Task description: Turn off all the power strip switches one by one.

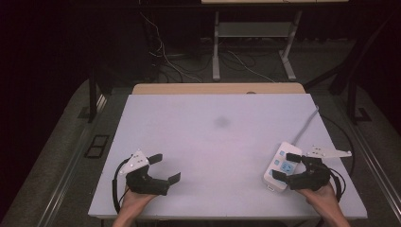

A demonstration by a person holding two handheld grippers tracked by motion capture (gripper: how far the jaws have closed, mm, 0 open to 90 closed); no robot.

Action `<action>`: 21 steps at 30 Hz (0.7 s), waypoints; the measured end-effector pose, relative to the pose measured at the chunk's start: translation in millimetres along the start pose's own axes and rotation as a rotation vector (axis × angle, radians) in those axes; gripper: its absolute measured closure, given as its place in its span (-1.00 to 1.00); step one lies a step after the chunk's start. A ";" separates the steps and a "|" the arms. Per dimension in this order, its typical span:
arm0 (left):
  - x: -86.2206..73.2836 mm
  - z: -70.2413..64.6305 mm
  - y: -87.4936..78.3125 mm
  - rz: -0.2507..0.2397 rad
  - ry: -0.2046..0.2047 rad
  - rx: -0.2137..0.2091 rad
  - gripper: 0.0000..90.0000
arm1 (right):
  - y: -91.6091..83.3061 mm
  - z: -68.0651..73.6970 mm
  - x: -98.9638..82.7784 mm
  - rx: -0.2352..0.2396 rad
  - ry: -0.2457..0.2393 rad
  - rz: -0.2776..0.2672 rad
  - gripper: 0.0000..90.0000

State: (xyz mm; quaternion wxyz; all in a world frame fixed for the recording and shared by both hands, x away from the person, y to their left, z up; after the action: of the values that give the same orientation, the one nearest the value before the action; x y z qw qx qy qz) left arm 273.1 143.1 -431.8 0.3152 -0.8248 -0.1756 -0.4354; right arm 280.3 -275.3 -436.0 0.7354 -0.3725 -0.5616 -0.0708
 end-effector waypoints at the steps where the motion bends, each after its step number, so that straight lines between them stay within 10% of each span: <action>1: -0.2 0.3 0.1 0.002 0.000 -0.002 -1.00 | 0.4 0.0 -0.3 0.001 -0.001 0.004 -0.99; 21: -2.1 4.0 3.2 0.030 -0.011 -0.009 -1.00 | -3.1 -3.7 -1.7 -0.008 0.008 0.012 -0.99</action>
State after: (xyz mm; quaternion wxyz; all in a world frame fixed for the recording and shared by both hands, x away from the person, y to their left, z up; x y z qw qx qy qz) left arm 276.2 143.4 -436.4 0.3169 -0.8311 -0.1629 -0.4271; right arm 280.9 -280.4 -436.4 0.7366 -0.3785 -0.5560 -0.0701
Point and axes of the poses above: each handheld gripper's, and its own axes: y roughly forward along the jaws, x roughly out of its top, z roughly to its left, the point moved 5 cm from there along y, roughly forward along the jaws, and after that the axes turned 14 degrees about -y, right-handed, at the moved point
